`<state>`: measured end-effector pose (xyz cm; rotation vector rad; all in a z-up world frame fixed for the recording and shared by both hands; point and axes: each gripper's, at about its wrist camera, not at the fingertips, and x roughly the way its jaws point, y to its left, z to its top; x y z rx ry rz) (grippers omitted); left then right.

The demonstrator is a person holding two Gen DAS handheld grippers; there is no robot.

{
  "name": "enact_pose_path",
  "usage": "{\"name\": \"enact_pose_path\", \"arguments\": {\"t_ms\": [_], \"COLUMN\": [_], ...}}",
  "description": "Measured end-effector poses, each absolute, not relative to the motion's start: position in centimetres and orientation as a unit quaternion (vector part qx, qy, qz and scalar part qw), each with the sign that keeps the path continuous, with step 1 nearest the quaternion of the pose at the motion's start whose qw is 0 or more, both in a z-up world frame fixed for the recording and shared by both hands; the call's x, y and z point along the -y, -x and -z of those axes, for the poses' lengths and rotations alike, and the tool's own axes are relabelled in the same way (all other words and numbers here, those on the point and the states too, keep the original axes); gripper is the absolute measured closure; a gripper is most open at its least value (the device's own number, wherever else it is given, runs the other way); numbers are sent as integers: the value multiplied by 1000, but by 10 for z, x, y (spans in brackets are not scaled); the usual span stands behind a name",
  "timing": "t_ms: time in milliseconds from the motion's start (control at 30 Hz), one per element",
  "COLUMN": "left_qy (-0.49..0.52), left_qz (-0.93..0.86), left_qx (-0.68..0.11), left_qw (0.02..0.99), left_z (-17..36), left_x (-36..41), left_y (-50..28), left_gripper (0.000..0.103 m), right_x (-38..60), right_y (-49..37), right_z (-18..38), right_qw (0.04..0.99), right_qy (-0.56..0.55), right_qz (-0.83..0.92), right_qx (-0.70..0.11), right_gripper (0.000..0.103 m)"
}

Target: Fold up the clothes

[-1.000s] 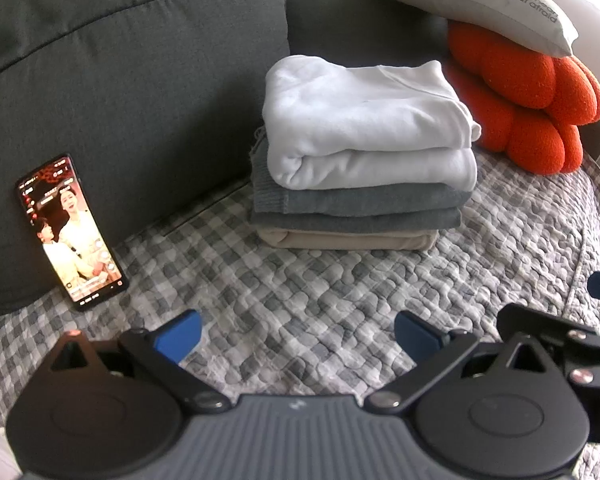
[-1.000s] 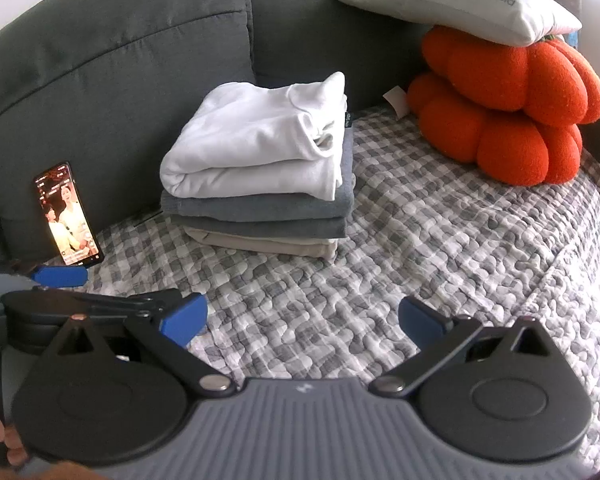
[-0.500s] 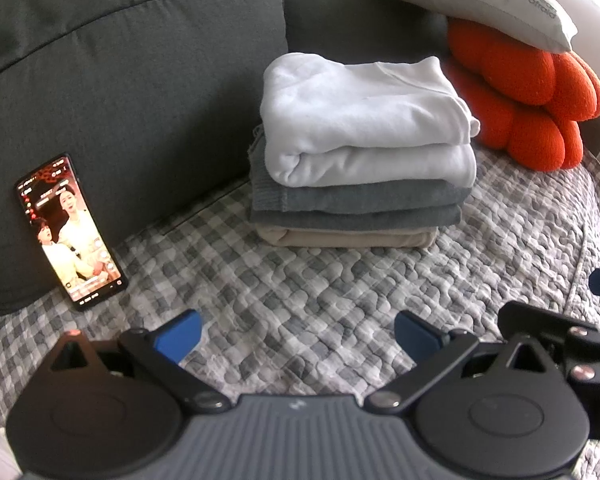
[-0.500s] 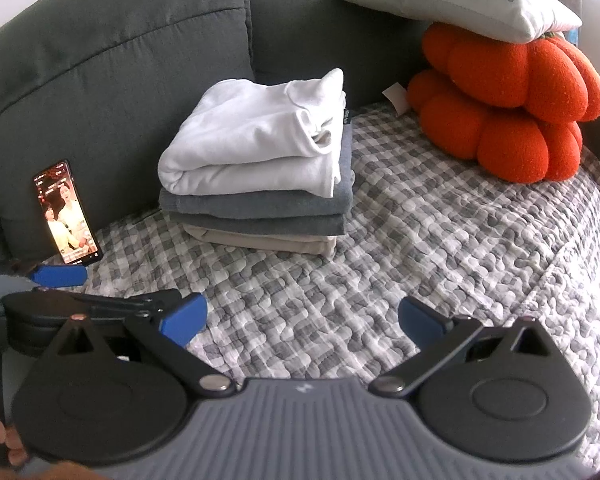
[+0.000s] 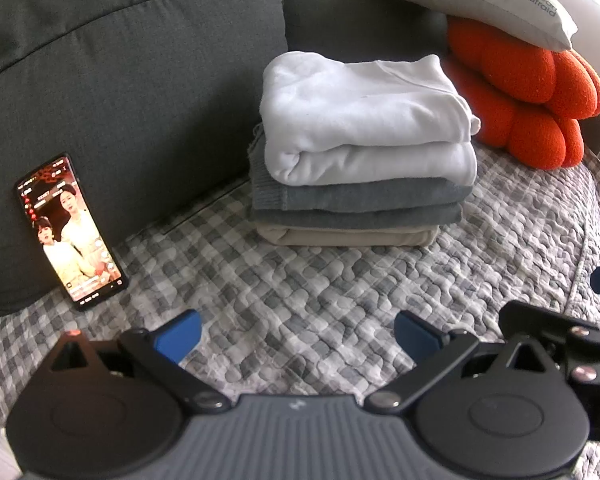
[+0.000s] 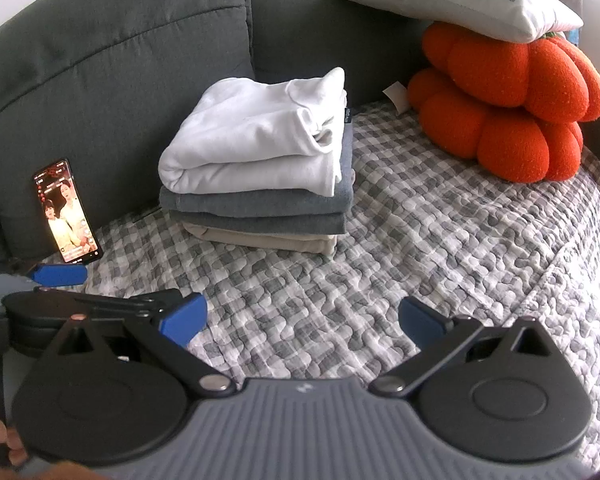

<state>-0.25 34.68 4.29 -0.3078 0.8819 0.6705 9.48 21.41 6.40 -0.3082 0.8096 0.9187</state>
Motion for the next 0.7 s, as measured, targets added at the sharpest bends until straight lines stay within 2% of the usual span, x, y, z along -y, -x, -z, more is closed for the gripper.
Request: {"name": "enact_pose_path", "arguments": {"t_ms": [367,700], "left_qy": [143,138], "left_qz": [-312,-298], "left_qx": [-402,-374], "left_qw": [849,867], "left_z": [-53,-73], "left_x": [-331,-298], "left_y": [19,67], "left_gripper": [0,0], "right_x": [-198,-145], "right_y": [-84,-39], "right_z": [-72,-95], "right_qw": [811,830], "right_qy": [131,122], "right_qz": [-426,-429], "right_qx": [-379,-334], "right_gripper": [0,0]}}
